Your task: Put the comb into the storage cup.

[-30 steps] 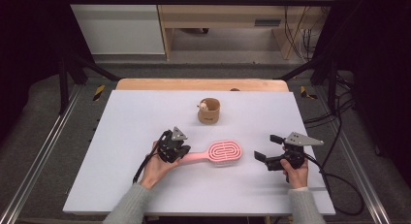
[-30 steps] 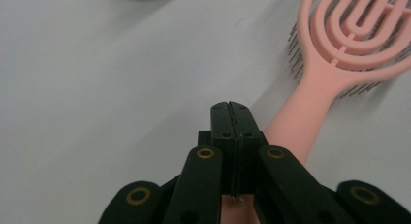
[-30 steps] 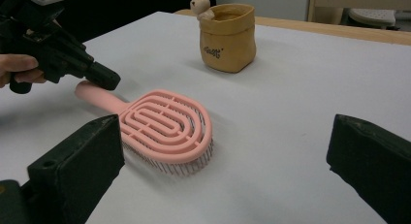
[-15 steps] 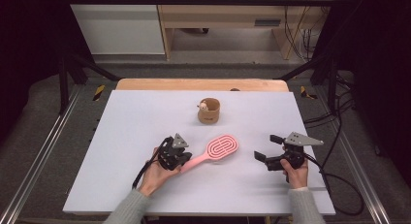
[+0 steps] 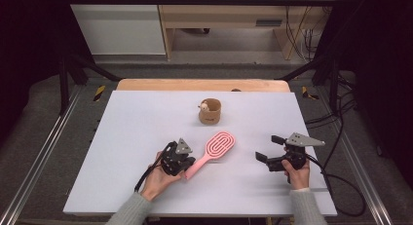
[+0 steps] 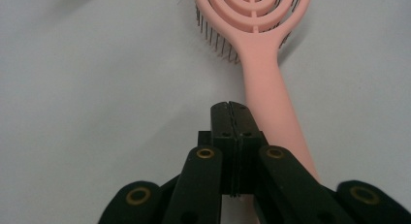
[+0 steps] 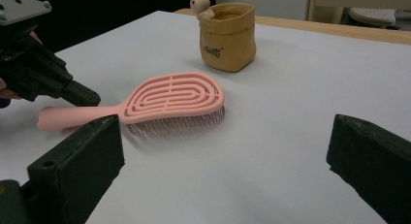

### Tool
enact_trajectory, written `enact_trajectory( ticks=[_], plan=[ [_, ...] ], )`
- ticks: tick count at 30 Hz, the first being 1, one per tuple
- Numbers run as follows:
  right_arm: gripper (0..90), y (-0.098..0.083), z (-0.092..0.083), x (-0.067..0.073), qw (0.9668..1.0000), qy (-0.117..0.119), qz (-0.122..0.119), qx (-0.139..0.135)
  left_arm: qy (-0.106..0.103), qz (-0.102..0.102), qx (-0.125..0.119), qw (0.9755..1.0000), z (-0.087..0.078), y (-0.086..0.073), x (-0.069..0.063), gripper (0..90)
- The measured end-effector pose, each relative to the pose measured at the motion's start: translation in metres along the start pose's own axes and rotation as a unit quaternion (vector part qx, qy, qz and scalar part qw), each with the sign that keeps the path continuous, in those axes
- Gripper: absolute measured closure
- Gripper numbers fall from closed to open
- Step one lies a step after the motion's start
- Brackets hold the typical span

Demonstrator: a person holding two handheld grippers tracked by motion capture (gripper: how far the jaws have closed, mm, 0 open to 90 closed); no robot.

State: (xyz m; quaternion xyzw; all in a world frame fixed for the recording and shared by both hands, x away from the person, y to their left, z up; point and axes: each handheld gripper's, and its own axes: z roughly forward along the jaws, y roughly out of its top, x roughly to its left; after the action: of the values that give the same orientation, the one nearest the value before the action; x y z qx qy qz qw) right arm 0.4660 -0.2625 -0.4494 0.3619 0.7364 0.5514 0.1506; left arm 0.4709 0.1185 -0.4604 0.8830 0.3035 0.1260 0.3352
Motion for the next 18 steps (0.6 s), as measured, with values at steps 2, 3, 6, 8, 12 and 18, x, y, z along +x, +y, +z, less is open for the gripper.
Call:
enact_trajectory(
  ticks=[2,3,6,8,12,18],
  plan=[
    [0.4,0.0,0.0,0.0,1.0,0.0,0.0,0.0,0.006,0.0,-0.001,1.0,-0.001,0.0,0.002,89.6],
    [0.4,0.0,0.0,0.0,1.0,0.0,0.001,-0.001,0.009,-0.003,-0.005,0.9999,-0.003,0.0,0.003,89.6],
    [0.4,0.0,0.0,0.0,1.0,0.001,0.001,-0.001,0.016,-0.016,-0.023,0.9995,-0.01,-0.001,0.009,87.3],
    [0.4,0.0,0.0,0.0,1.0,0.001,0.0,0.0,0.016,-0.024,-0.037,0.9989,-0.016,0.0,0.012,83.5],
    [0.4,0.0,0.001,0.0,1.0,0.002,0.0,0.0,0.024,-0.029,-0.061,0.9974,-0.026,0.001,0.016,69.6],
    [0.4,0.0,0.001,0.0,1.0,0.002,0.0,0.0,0.017,-0.04,-0.08,0.9959,-0.032,0.004,0.02,47.7]
  ],
)
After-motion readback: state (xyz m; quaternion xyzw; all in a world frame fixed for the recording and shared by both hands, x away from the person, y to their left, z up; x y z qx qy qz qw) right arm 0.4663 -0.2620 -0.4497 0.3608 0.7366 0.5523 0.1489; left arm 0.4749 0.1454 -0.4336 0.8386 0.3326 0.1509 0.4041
